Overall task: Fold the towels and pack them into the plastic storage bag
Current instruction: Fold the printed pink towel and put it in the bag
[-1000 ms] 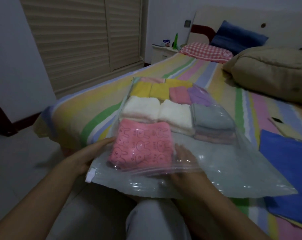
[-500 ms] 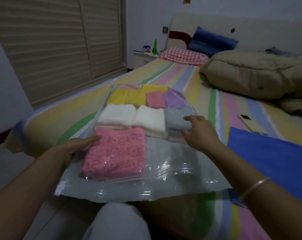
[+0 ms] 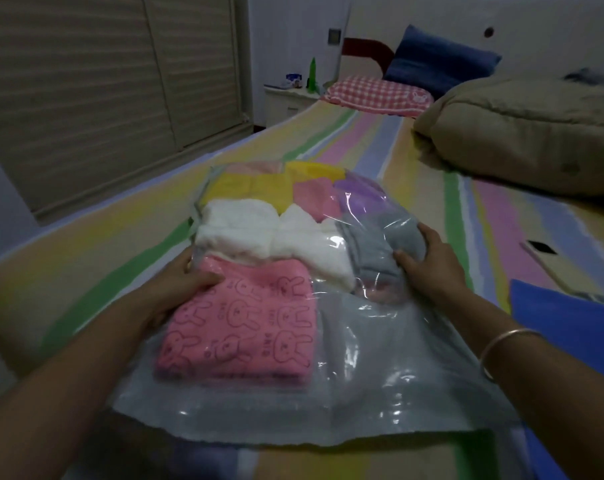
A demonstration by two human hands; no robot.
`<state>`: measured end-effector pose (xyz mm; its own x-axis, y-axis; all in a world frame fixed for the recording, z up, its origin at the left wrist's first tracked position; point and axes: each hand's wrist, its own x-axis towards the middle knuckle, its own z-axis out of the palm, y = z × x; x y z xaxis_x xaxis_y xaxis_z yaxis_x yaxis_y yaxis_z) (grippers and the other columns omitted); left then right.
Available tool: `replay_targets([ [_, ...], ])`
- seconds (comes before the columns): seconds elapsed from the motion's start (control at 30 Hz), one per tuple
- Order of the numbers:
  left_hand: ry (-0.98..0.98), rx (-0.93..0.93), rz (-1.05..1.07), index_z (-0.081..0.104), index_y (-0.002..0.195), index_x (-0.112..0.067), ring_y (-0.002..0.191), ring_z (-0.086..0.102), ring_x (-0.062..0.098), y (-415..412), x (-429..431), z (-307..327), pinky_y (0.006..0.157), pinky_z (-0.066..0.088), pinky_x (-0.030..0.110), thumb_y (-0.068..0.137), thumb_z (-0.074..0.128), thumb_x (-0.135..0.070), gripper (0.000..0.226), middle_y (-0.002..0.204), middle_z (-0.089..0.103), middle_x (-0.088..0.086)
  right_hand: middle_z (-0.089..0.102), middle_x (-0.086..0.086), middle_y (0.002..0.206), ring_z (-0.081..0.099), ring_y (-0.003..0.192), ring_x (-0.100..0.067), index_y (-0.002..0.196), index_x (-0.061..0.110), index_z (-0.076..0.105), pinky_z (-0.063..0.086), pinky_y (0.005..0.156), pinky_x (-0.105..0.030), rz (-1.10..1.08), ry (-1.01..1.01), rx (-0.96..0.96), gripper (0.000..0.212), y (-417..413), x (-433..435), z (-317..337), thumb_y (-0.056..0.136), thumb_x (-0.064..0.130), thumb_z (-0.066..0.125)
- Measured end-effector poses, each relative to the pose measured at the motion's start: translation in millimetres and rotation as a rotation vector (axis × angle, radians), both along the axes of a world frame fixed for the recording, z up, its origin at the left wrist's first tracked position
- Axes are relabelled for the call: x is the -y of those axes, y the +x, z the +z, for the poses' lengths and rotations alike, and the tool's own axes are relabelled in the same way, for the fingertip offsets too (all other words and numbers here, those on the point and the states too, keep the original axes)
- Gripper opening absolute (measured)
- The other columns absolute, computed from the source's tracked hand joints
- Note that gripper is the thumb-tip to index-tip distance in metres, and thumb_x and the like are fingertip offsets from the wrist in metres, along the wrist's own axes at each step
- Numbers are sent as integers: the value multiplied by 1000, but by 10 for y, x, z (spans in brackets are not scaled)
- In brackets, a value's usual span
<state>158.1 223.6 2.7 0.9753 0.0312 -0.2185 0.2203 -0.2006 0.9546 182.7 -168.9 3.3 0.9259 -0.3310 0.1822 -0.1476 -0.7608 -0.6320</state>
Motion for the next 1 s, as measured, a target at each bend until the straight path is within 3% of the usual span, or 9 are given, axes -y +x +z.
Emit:
replay_targets([
  [0.13, 51, 115, 23, 48, 135, -29, 91, 67, 24, 521, 254, 30, 72, 56, 34, 77, 73, -11, 66, 108, 67, 8, 54, -16, 123, 57, 106, -39, 140, 39, 32, 47, 91, -45, -70, -9, 70, 68, 504, 133, -7, 81, 48, 64],
  [0.27, 141, 222, 23, 53, 121, -30, 87, 61, 11, 847, 441, 154, 71, 47, 23, 77, 72, -5, 54, 100, 63, -5, 52, -19, 127, 55, 110, -41, 141, 32, 34, 44, 92, -43, -113, -11, 5, 68, 839, 255, 36, 83, 49, 63],
  [0.37, 189, 102, 33, 61, 114, -15, 92, 65, 24, 866, 307, 98, 78, 53, 32, 73, 78, -10, 44, 105, 68, 8, 51, -19, 131, 53, 114, -41, 143, 31, 33, 44, 94, -43, -97, -56, -63, 72, 876, 294, 36, 82, 52, 63],
  [0.47, 181, -110, 87, 60, 109, -4, 78, 69, 30, 652, 74, 50, 65, 56, 34, 76, 79, -18, 40, 93, 70, 18, 48, -19, 135, 52, 117, -40, 146, 29, 30, 45, 95, -43, -50, -96, -143, 81, 793, 287, 67, 78, 56, 65],
  [0.57, 311, -148, 194, 57, 119, 0, 87, 68, 32, 453, -59, 35, 77, 56, 39, 68, 85, -36, 69, 106, 68, 19, 44, -19, 140, 48, 122, -39, 148, 28, 25, 43, 100, -43, -29, -60, -230, 93, 642, 271, 114, 73, 65, 66],
  [0.63, 635, -119, 269, 44, 132, -4, 102, 61, 35, 301, -28, 81, 85, 51, 41, 65, 82, -53, 91, 124, 59, 19, 31, -19, 149, 38, 132, -40, 151, 28, 17, 37, 106, -48, -40, -82, -256, 101, 464, 263, 171, 71, 71, 62],
  [0.77, 1107, 236, 251, 33, 142, -10, 126, 42, 42, -140, 363, 117, 101, 41, 50, 77, 69, -38, 80, 144, 37, 21, 4, -9, 160, 12, 145, -34, 151, 36, 9, 22, 113, -54, 22, -239, -163, 93, -231, 168, 209, 77, 73, 52],
  [0.87, 1000, 547, 80, 45, 138, -7, 130, 41, 39, -615, 1027, 116, 108, 34, 50, 77, 48, -25, 63, 144, 42, 21, 7, -4, 161, 12, 146, -26, 150, 37, 19, 16, 116, -51, 208, -398, -243, 90, -913, 122, 120, 71, 81, 18],
  [1.0, 649, 818, -116, 62, 119, -13, 119, 53, 31, -1355, 2286, 221, 103, 35, 35, 77, 44, -28, 47, 130, 57, 13, 15, -4, 160, 15, 146, -22, 150, 32, 25, 13, 118, -39, 282, -344, -231, 82, -1888, 536, 167, 80, 74, 15],
])
